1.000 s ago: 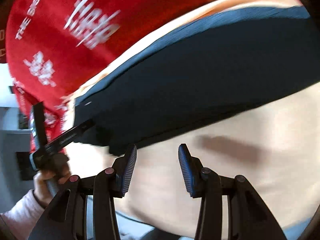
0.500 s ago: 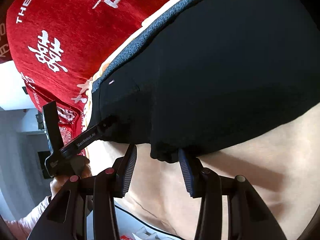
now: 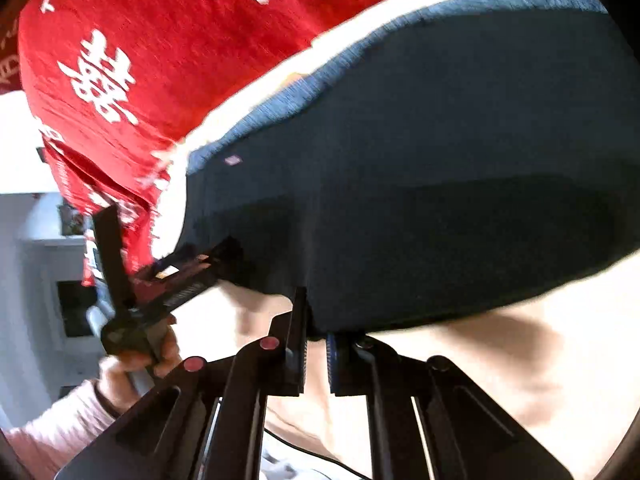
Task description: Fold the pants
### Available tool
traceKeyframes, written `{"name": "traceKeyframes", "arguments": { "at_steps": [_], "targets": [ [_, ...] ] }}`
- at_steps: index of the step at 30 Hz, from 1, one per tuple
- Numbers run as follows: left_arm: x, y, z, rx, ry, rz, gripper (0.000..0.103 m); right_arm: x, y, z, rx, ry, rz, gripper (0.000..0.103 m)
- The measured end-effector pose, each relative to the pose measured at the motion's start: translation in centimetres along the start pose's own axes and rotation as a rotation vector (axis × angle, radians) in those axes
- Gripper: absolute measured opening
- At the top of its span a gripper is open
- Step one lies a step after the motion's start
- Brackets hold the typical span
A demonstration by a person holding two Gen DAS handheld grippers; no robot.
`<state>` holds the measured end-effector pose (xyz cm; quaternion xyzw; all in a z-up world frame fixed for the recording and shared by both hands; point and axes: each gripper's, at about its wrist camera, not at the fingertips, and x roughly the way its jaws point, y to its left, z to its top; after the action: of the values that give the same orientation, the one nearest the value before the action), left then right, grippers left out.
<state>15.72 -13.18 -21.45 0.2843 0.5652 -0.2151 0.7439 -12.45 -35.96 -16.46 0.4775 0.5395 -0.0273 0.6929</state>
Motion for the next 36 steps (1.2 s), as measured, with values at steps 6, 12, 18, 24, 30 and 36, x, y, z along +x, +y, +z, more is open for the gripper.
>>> {"name": "traceKeyframes", "arguments": {
  "at_steps": [6, 12, 18, 24, 30, 36],
  "targets": [
    [-0.3, -0.6, -0.3, 0.022, -0.009, 0.025, 0.094, 1.2, -2.4, -1.8, 0.079, 0.03, -0.01, 0.021],
    [-3.0, -3.3, 0.0, 0.009, -0.009, -0.055, 0.094, -5.2, -2.7, -1.4, -0.035, -0.01, -0.124, 0.032],
    [-4.0, -11.3, 0.5, 0.039, -0.023, -0.188, 0.094, -8.0, -4.4, 3.4, -0.073, -0.076, -0.254, 0.032],
    [-1.3, -14.0, -0.4, 0.082, -0.011, -0.126, 0.101, -6.6, -6.5, 4.9, -0.113, -0.083, -0.369, 0.015],
    [-1.9, -11.2, 1.4, 0.005, 0.052, -0.119, 0.101, -9.9, -8.9, 6.5, -0.02, -0.137, -0.426, 0.02],
    [-3.4, -14.0, 8.2, -0.064, -0.037, -0.198, 0.101, -10.4, -6.3, 10.9, -0.126, -0.181, -0.37, 0.02]
  ]
}}
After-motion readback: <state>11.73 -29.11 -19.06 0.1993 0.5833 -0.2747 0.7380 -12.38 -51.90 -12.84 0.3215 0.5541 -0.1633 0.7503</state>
